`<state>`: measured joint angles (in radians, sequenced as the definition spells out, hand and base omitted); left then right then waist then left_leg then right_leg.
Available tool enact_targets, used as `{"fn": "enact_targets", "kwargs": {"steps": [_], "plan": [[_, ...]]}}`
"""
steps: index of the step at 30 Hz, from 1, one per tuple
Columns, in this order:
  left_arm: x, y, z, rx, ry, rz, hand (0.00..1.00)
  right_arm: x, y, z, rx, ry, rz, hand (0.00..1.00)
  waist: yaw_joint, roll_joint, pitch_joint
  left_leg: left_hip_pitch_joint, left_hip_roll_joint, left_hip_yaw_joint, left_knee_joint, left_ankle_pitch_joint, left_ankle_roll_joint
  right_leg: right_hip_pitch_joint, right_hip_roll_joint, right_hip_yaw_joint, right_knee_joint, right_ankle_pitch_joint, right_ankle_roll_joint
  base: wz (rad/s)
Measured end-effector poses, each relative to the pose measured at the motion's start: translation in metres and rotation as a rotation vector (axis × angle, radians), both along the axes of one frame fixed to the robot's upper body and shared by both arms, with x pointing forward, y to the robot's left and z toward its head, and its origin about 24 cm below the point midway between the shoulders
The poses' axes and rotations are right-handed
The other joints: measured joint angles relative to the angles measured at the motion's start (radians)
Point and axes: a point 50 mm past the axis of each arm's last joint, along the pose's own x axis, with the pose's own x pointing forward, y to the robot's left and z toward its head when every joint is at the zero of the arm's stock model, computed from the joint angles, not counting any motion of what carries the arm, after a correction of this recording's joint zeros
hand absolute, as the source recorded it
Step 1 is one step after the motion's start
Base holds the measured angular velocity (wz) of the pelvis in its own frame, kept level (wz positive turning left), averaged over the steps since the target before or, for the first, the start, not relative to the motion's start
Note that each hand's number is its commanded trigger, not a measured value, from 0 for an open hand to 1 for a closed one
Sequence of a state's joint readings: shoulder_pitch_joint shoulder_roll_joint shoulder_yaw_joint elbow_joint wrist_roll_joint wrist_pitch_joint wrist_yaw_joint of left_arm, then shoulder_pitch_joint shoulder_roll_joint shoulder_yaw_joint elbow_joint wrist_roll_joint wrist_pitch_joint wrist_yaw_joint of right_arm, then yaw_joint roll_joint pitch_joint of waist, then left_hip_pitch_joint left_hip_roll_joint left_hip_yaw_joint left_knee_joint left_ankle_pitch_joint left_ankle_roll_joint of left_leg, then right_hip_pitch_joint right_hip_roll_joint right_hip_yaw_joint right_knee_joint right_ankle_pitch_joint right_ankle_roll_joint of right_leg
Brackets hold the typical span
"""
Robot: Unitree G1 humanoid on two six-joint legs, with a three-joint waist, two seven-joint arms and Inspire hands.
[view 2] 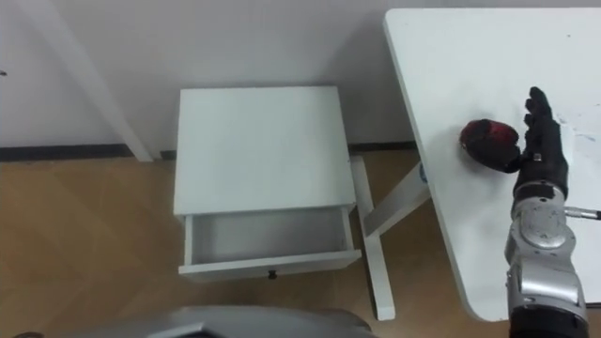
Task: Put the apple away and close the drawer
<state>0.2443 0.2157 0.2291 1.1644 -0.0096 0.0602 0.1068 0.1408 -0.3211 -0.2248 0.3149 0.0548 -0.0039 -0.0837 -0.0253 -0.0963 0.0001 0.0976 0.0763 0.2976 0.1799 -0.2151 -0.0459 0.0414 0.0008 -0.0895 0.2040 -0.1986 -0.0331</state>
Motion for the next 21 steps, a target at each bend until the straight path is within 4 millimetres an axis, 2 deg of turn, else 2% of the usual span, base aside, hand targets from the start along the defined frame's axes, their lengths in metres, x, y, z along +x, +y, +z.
{"fn": "enact_targets", "kwargs": {"steps": [12, 21], "plan": [[-0.0036, -0.0009, -0.0006, -0.004, 0.015, 0.004, 0.0, -0.0008, 0.0008, -0.0028, -0.003, 0.019, 0.022, 0.0, -0.004, -0.001, -0.0009, 0.003, 0.001, -0.003, 0.005, 0.0, 0.0, 0.01, -0.001, -0.009, 0.0, 0.001, -0.001, 0.02], [-0.0081, -0.0018, -0.0012, -0.009, 0.036, 0.007, 0.0, -0.0009, 0.0011, -0.0034, -0.014, 0.027, 0.028, 0.0, -0.004, -0.001, -0.0013, 0.0, 0.0, -0.024, 0.009, 0.0, 0.0, 0.015, -0.003, -0.024, -0.001, 0.002, -0.001, 0.04]]}}
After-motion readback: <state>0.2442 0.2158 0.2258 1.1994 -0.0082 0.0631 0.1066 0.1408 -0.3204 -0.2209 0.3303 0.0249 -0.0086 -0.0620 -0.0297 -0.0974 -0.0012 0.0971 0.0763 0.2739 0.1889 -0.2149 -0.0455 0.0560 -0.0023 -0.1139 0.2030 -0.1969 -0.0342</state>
